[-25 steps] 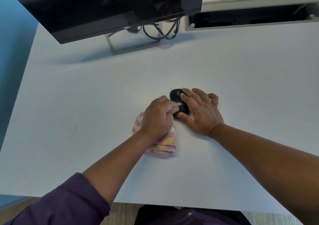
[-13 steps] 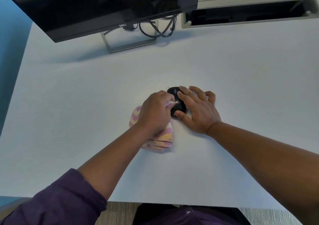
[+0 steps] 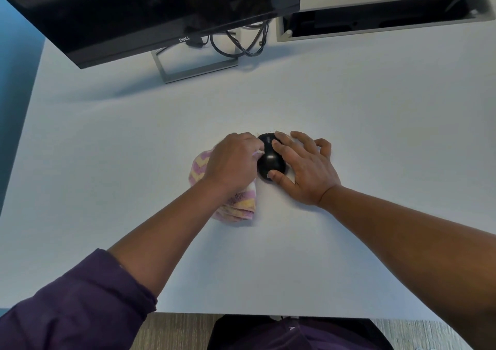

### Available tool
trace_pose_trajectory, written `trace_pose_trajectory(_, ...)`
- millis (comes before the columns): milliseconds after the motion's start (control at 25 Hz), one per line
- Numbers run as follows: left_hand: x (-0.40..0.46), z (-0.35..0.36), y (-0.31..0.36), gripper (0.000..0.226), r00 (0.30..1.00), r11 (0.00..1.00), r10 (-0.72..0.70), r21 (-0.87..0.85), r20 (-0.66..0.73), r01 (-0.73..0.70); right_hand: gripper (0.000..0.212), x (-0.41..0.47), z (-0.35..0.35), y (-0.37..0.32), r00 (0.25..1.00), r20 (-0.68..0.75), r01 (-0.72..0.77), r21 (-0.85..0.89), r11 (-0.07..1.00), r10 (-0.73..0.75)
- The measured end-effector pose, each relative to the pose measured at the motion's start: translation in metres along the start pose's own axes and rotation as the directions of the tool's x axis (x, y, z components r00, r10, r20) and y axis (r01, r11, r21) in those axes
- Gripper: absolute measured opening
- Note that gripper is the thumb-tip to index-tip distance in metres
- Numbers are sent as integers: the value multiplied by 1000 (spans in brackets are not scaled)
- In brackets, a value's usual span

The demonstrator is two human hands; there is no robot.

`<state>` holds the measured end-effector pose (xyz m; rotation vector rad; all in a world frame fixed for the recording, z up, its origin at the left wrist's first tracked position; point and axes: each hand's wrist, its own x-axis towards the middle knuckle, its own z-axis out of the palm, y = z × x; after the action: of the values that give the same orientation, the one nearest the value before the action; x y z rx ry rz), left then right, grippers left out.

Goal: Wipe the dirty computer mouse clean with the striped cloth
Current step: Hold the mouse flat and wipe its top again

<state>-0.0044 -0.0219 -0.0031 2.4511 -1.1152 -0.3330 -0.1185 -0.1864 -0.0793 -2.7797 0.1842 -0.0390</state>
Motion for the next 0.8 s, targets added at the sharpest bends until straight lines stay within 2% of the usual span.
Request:
trace_pose_trajectory(160, -4, 3, 7, 10, 997, 998, 68, -11, 29, -67, 70, 0, -1, 0, 1000, -3, -2, 8, 1000, 2)
trace_pose_trajectory(520, -1, 5, 13, 11, 999, 999, -37, -9, 2, 37, 69, 0, 0, -1, 1000, -11, 0, 11, 1000, 0)
trace_pose_trajectory(640, -2, 7, 13, 11, 1000, 999, -18, -34, 8, 18, 71, 0, -1, -1, 1000, -11, -7, 21, 1000, 7)
trace_pose_trajectory(760, 1, 5, 6, 9, 994, 993, -107, -58, -20, 106, 69, 0, -1, -1, 1000, -9, -4, 4, 1000, 4)
trace_pose_trajectory(800, 0, 5, 3, 9, 995, 993, -98, -70, -21, 96, 69, 0, 0, -1, 1000, -10, -4, 6, 1000, 4)
